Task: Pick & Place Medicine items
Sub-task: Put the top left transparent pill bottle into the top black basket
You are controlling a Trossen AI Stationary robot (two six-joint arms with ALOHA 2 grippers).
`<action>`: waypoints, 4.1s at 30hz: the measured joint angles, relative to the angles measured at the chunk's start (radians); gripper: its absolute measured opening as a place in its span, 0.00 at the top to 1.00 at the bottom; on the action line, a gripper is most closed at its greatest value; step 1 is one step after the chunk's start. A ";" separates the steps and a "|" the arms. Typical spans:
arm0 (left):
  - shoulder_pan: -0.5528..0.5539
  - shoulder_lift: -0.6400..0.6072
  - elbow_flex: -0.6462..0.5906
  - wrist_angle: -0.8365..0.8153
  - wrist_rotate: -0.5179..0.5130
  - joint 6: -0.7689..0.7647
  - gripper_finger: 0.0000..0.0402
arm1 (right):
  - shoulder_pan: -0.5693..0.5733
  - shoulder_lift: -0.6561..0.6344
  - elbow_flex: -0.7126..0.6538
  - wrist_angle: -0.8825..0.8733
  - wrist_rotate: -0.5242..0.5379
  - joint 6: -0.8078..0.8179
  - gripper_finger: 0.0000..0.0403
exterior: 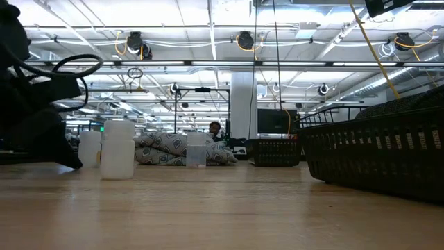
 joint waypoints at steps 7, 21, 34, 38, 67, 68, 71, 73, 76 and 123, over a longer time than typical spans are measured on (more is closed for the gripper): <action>0.001 0.091 0.001 0.003 -0.114 -0.095 0.44 | 0.000 0.000 0.000 0.000 0.000 0.001 0.84; 0.028 0.177 0.000 0.143 -0.186 -0.049 0.44 | 0.000 0.000 0.000 0.005 0.000 0.000 0.84; 0.101 0.180 0.000 0.225 -0.173 0.056 0.45 | -0.001 0.000 0.000 0.007 0.000 0.002 0.85; 0.114 0.180 0.000 0.239 -0.157 0.077 0.45 | -0.001 0.000 0.000 0.007 0.000 0.002 0.85; 0.297 0.062 0.369 0.311 0.231 0.735 0.63 | -0.056 0.000 0.000 0.054 0.003 0.000 0.87; 0.305 0.069 0.393 0.340 0.246 0.776 0.63 | -0.066 0.002 0.000 0.063 0.003 -0.003 0.87; 0.324 0.094 0.440 0.419 0.283 0.876 0.62 | -0.101 0.009 0.000 0.069 0.004 -0.021 0.87; 0.332 0.115 0.462 0.489 0.316 0.930 0.62 | -0.128 0.021 0.000 0.069 0.003 -0.023 0.88; 0.342 0.156 0.485 0.586 0.372 0.978 0.62 | -0.167 0.044 0.000 0.069 0.004 -0.018 0.88; 0.379 0.370 0.573 0.656 0.485 0.997 0.62 | -0.586 0.479 0.394 -0.050 -0.415 -0.024 0.39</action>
